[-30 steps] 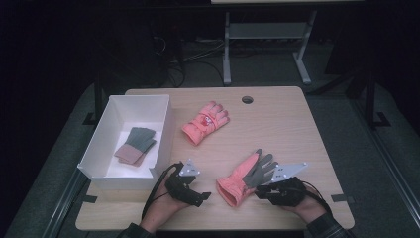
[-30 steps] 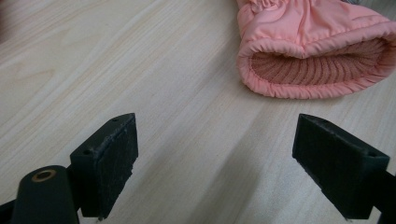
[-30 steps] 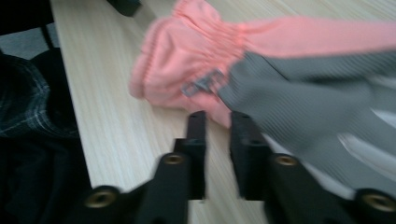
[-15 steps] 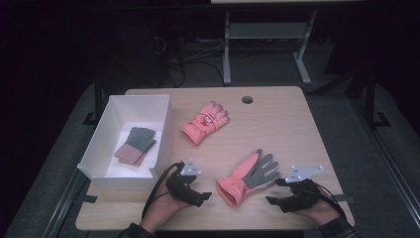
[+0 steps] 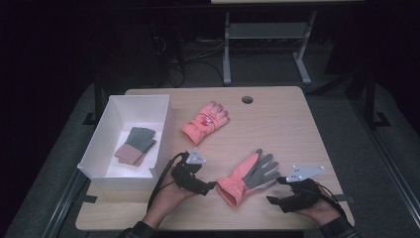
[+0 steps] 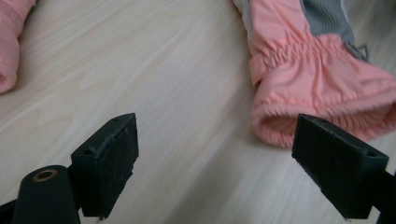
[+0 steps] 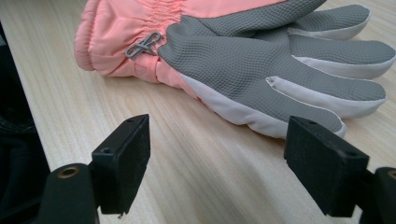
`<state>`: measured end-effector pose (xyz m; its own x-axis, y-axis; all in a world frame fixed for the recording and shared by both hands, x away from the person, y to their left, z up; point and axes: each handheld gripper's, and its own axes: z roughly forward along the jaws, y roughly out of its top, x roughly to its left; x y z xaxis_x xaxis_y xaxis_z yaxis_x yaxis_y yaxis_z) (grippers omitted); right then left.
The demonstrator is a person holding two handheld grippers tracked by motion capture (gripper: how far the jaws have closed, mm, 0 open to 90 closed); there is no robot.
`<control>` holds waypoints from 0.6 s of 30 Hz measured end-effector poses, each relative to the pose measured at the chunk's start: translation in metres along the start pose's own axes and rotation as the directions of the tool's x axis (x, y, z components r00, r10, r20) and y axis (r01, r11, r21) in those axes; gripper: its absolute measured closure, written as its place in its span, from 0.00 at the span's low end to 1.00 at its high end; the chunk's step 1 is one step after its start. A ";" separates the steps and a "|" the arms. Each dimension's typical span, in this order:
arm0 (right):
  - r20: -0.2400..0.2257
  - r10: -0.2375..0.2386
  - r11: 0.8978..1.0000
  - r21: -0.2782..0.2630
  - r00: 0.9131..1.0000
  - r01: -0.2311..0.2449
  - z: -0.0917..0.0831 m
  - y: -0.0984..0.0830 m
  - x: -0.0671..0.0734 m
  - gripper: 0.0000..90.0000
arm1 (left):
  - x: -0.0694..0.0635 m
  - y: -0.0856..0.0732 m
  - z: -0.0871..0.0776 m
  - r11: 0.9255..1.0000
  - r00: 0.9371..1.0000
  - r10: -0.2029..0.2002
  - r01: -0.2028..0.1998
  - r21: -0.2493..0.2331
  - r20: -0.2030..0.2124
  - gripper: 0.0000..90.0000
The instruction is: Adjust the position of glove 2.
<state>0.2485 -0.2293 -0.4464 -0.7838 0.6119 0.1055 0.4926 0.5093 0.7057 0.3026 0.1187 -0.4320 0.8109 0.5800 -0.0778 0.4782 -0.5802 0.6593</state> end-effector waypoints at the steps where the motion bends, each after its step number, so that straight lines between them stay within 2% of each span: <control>1: 0.004 -0.001 1.000 0.000 1.000 0.001 0.000 0.000 0.000 0.25 | 0.000 0.002 0.001 1.000 1.000 -0.007 0.007 -0.005 -0.002 0.16; 5: 0.001 -0.004 1.000 0.000 1.000 0.004 0.000 0.000 0.001 0.24 | 0.005 0.012 0.003 1.000 1.000 -0.022 0.022 -0.015 -0.014 0.16; 7: -0.002 0.000 1.000 0.001 1.000 0.000 0.000 0.000 0.001 0.24 | 0.008 0.016 0.006 1.000 1.000 -0.020 0.020 -0.007 -0.003 0.16; 11: -0.005 -0.004 1.000 -0.006 1.000 0.004 -0.001 0.001 0.002 0.24 | 0.012 0.025 0.008 0.999 1.000 -0.027 0.027 -0.021 -0.010 0.16; 18: -0.005 0.002 1.000 -0.006 1.000 -0.002 -0.001 0.001 0.001 0.24 | 0.027 0.041 0.013 0.998 0.998 -0.049 0.048 -0.031 -0.027 0.16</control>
<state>0.2478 -0.2290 -0.4446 -0.7848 0.6099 0.1102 0.4917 0.5046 0.7097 0.3488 0.1036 -0.4165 0.7769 0.6232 -0.0895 0.5062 -0.5337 0.6774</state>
